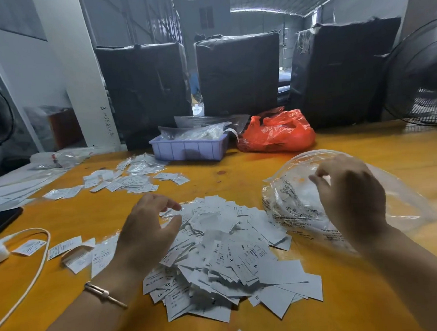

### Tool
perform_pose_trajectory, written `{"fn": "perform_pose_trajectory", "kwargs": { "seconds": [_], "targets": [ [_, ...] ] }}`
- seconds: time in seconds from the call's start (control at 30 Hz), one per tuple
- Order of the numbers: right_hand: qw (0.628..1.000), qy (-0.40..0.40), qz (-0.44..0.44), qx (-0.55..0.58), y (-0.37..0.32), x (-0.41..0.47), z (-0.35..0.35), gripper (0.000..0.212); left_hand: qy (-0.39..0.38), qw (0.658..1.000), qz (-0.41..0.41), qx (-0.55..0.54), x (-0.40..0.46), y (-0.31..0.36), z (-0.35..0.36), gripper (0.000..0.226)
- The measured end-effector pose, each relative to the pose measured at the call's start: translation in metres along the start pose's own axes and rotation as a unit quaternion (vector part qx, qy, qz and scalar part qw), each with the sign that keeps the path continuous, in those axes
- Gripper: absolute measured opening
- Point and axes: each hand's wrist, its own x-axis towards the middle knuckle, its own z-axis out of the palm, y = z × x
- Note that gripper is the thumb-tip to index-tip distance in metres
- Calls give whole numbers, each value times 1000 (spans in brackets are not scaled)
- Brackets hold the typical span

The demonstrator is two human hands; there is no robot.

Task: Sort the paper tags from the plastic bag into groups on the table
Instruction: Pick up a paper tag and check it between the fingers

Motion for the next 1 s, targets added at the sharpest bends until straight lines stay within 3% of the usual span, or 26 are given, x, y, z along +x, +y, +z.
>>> {"fn": "perform_pose_trajectory", "kwargs": {
  "seconds": [0.07, 0.13, 0.2, 0.27, 0.33, 0.43, 0.53, 0.6, 0.67, 0.77, 0.83, 1.0],
  "targets": [
    [996, 68, -42, 49, -11, 0, -5, 9, 5, 999, 32, -16, -3, 8, 3, 19],
    [984, 79, -55, 150, -24, -4, -10, 5, 9, 997, 64, -34, -4, 14, 4, 26],
    [948, 6, -5, 318, -38, -12, -13, 4, -3, 993, 88, -76, -5, 21, 1, 30],
    [863, -111, 75, 487, -54, -22, -13, 7, -39, 986, 83, -140, -7, 28, -1, 36],
    [783, -203, 142, 571, -63, -31, -8, 6, -102, 971, 50, -212, -11, 36, 1, 44],
    [750, -288, 160, 574, -70, -42, 0, 4, -187, 931, -7, -313, -15, 45, 8, 53],
    [722, -350, 133, 582, -75, -48, 2, 21, -207, 923, -13, -323, -18, 50, 14, 36],
    [718, -379, 118, 572, -75, -48, 2, 20, -194, 929, -1, -314, -19, 49, 16, 11],
    [737, -372, 127, 550, -70, -42, 4, 7, -172, 936, -12, -306, -18, 46, 16, 6],
    [819, -328, 103, 459, -51, -30, 4, 6, -138, 939, -49, -310, -14, 39, 12, 12],
    [868, -347, 41, 351, -39, -23, 3, 10, -114, 932, -79, -334, -12, 35, 9, 18],
    [845, -483, -48, 226, -30, -20, 2, 21, -97, 928, -92, -348, -12, 33, 7, 26]
  ]
}}
